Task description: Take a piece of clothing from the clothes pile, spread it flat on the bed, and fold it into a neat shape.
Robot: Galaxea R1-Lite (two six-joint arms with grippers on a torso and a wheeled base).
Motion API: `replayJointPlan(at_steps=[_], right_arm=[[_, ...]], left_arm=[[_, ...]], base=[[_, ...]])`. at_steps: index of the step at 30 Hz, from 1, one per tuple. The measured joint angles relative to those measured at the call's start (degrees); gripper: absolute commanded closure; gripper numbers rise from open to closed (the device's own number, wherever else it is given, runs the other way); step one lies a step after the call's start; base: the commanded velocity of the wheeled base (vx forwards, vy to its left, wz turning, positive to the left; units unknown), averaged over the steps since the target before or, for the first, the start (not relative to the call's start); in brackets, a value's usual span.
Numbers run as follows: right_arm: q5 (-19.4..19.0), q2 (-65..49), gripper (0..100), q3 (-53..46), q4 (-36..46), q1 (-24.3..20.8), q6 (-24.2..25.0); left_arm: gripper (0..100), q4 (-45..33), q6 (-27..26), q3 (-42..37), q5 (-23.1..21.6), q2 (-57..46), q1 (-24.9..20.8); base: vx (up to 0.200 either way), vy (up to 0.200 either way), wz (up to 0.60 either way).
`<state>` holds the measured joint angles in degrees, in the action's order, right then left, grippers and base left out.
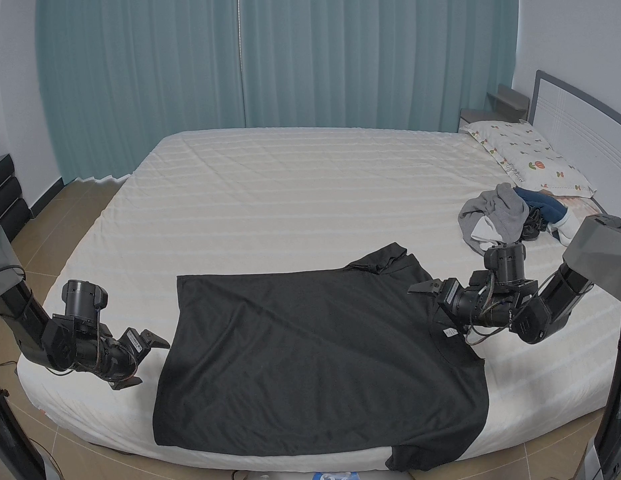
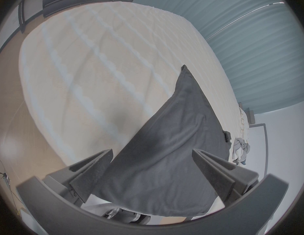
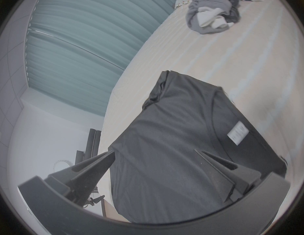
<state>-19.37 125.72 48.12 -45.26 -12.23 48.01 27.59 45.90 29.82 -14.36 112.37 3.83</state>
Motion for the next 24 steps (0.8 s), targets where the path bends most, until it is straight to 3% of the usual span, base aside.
replayJointPlan(at_steps=[10, 18, 24], right_arm=[[5.21, 5.27, 0, 18.38, 10.37, -3.21, 0.44], [11.65, 16.73, 0, 37.72, 18.51, -5.19, 0.49], [13.74, 24.37, 0, 45.54, 20.75, -6.01, 0.46]], left_arm=[[0, 2.38, 4.66, 1.55, -1.6, 1.85, 0.05], [0, 6.24, 6.97, 1.24, -1.6, 3.64, 0.02], [0, 7.23, 7.72, 0.8, -1.58, 4.47, -0.06]], base=[[0.0, 0.0, 0.0], [0.0, 0.0, 0.0], [0.0, 0.0, 0.0]])
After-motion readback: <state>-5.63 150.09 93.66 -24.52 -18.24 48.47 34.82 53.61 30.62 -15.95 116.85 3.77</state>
